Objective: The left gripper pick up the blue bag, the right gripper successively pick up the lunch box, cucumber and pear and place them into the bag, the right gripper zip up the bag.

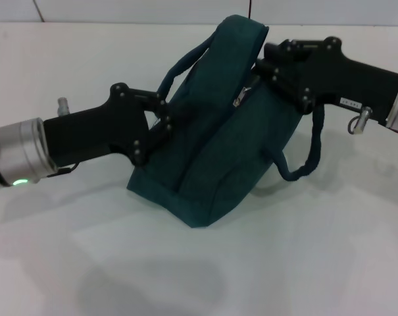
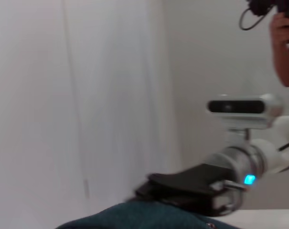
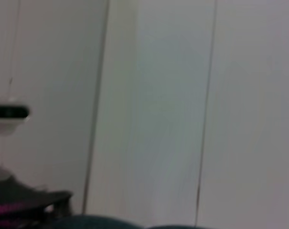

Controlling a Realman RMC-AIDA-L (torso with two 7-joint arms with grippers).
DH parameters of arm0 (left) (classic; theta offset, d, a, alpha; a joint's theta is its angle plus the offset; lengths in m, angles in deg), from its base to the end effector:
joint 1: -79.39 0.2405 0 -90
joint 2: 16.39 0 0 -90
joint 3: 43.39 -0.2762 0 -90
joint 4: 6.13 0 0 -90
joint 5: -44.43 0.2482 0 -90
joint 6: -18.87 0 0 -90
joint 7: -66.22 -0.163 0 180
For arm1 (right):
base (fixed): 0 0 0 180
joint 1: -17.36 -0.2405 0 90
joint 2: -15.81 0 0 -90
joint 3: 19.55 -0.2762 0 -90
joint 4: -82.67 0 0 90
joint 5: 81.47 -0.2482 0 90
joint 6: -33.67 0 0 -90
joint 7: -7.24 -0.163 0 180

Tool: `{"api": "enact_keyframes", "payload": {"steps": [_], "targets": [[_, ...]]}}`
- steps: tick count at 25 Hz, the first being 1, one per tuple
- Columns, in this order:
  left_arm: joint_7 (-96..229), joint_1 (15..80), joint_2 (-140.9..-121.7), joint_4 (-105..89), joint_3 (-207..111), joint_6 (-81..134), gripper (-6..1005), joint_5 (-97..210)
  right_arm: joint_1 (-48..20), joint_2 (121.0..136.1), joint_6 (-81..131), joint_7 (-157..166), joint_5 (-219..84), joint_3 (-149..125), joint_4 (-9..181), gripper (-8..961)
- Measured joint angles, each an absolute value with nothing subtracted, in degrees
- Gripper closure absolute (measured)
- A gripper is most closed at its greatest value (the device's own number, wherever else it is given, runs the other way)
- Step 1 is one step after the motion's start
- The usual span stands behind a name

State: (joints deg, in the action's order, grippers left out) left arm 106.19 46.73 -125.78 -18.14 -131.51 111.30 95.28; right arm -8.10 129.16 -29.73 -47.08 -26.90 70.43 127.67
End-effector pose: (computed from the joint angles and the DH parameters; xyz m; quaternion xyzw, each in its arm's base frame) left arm -0.2723 0.3585 -0.0368 -0.9094 -0.0113 -0.3813 0.1657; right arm 0.2019 0.4139 -0.0442 -0.9079 0.0150 0.3323 0.2551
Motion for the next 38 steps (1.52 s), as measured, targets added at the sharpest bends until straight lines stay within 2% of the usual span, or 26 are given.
{"api": "enact_keyframes", "payload": {"steps": [1,2,8,11,19,24,38], "targets": [[106.2,46.7,-125.78,-18.1,-131.5,111.3,940,95.3,-8.3,129.13,-30.2,-48.0,-25.1,69.6,127.8,735],[106.0,46.8,-126.95,-18.4,-130.1,109.4,940,95.3,-8.4,129.12,-31.0,-48.8,-23.2,68.5,127.9,735],[105.8,46.4,-128.38,-18.4,-127.6,107.8,940,95.4,-8.5,129.02,-33.7,-51.5,-17.0,65.8,127.9,735],[105.7,46.6,-128.72,-18.4,-126.1,107.4,940,95.5,-8.5,129.01,-35.4,-52.4,-14.3,65.4,128.1,735],[105.1,47.0,-129.32,-18.4,-124.3,106.8,940,95.6,-7.5,127.73,-38.0,-53.6,-12.5,63.5,129.3,734],[104.7,47.2,-129.52,-18.4,-124.3,106.8,939,95.5,-7.8,127.71,-39.2,-55.2,-10.2,62.5,129.5,734],[102.6,47.9,-130.66,-18.4,-124.3,106.9,940,95.8,-8.8,130.41,-40.2,-56.0,-5.4,62.6,130.8,663]]}}
